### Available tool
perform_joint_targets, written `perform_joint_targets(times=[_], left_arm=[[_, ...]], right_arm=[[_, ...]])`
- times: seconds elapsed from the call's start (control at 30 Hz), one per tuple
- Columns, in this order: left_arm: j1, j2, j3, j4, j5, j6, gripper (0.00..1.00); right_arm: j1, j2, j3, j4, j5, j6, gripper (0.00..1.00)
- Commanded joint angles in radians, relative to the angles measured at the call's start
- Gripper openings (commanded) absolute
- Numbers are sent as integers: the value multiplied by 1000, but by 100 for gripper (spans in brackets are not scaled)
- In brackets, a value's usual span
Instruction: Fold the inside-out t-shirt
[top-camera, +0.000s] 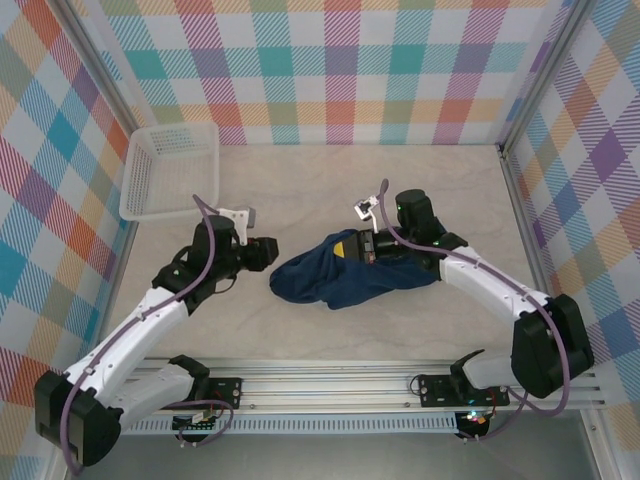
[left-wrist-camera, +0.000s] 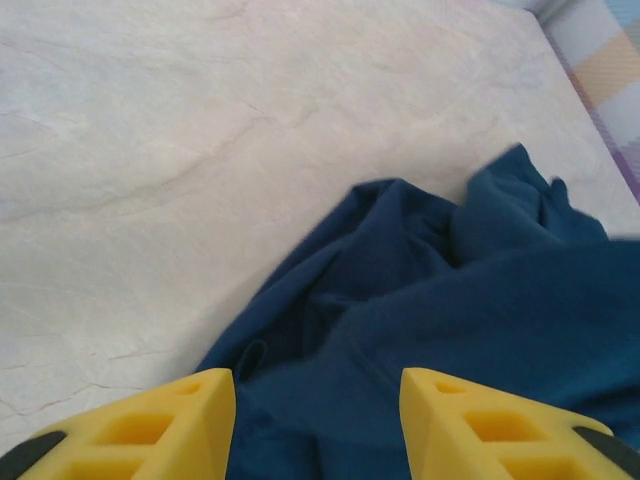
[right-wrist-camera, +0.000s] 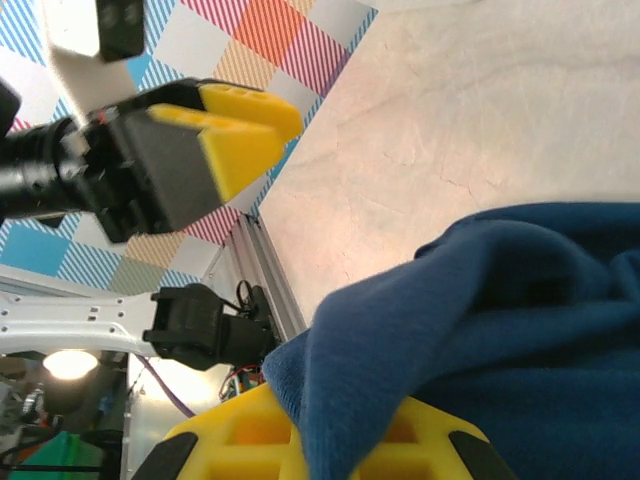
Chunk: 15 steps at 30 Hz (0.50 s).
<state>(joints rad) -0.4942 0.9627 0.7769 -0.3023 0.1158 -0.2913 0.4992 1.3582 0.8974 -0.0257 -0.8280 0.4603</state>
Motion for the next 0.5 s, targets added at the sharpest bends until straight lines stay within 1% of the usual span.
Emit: perform_joint_targets(times=[0.0, 0.1, 0.2, 0.23, 0.27, 0.33, 0.47], left_arm=[[-81, -85, -55, 104, 71, 44, 47], [-176, -71, -104, 191, 166, 54, 40], [-258, 25, -87, 237, 181, 85, 35], [-275, 61, -72, 241, 164, 96, 34], [-286, 97, -57, 253, 141, 101, 34], [-288, 158, -39, 303, 140, 107, 35], [-290, 267, 10, 342, 180, 119, 35]], right_arm=[[-2, 11, 18, 43, -48, 82, 0], [-6, 19, 18, 47, -42, 95, 0], [-5, 24, 20, 54, -43, 106, 0], [-5, 24, 21, 55, -43, 105, 0], [-5, 24, 21, 52, -43, 104, 0], [-5, 22, 23, 45, -38, 99, 0], [-9, 15, 21, 35, -27, 97, 0]])
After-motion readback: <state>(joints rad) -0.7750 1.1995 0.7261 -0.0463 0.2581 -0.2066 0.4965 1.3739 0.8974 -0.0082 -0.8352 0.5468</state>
